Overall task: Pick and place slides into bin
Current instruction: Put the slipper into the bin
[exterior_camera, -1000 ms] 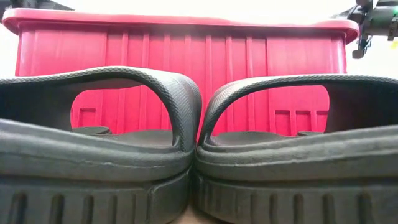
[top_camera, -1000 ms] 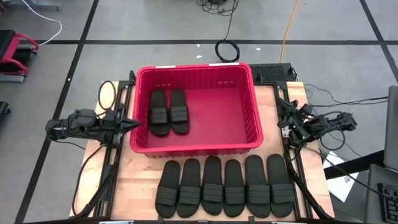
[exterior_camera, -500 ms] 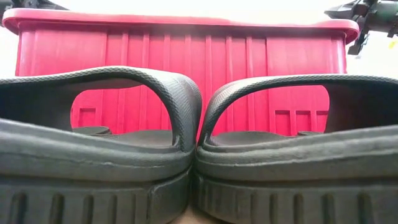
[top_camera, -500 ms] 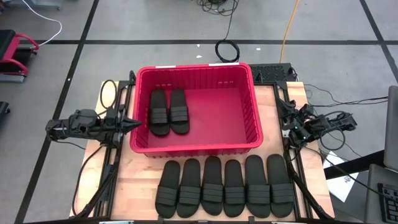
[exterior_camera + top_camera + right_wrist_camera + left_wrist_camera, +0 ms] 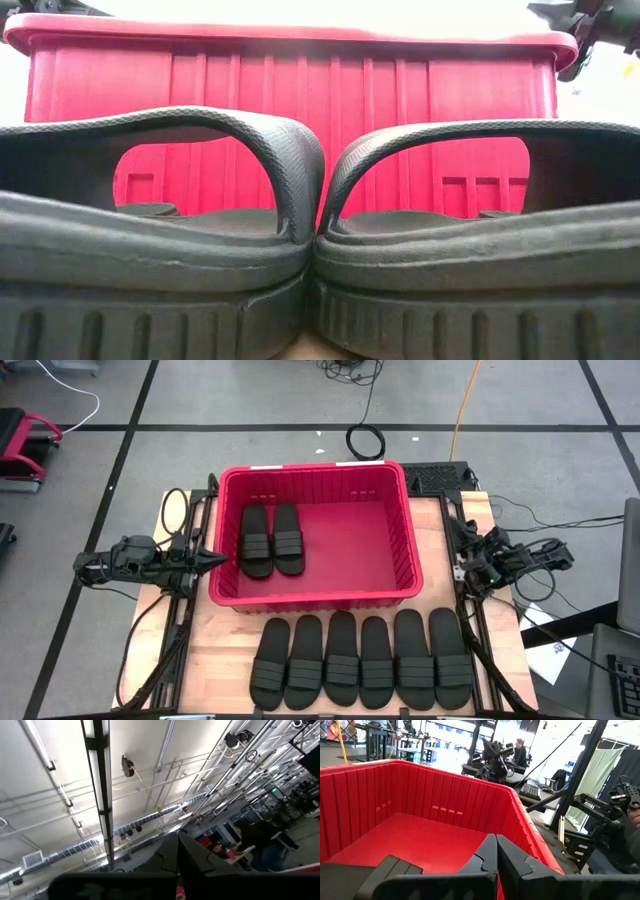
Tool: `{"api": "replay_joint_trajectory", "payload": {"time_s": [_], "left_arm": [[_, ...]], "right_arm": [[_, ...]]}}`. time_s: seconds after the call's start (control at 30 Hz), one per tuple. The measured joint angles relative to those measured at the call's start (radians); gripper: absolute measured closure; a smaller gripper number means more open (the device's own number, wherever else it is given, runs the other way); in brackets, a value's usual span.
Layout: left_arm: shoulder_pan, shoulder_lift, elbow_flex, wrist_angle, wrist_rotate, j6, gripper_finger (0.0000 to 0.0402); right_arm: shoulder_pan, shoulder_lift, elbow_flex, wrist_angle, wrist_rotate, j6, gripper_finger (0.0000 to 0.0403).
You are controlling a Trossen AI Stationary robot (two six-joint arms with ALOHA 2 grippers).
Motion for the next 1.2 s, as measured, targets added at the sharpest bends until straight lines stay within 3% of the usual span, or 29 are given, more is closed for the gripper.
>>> {"api": "replay_joint_trajectory", "payload": {"time_s": [0.2,0.47,0.87,1.03,1.2], "left_arm": [[0.0,0.0,0.0,0.0,0.001,0.0,0.0401],[0.0,0.0,0.0,0.0,0.001,0.0,0.0387],[0.0,0.0,0.0,0.0,0.003,-0.001,0.04],[0.0,0.0,0.0,0.0,0.004,-0.001,0.0387],[0.0,0.0,0.0,0.0,0.004,-0.001,0.0377]], "right_arm": [[0.0,0.0,0.0,0.007,0.0,0.084,0.0403],[0.0,0.0,0.0,0.005,-0.056,0.089,0.0403],[0.0,0.0,0.0,-0.011,-0.052,0.132,0.0403],[0.0,0.0,0.0,-0.001,-0.055,0.132,0.0403],[0.0,0.0,0.0,-0.002,-0.155,0.132,0.0403]]}}
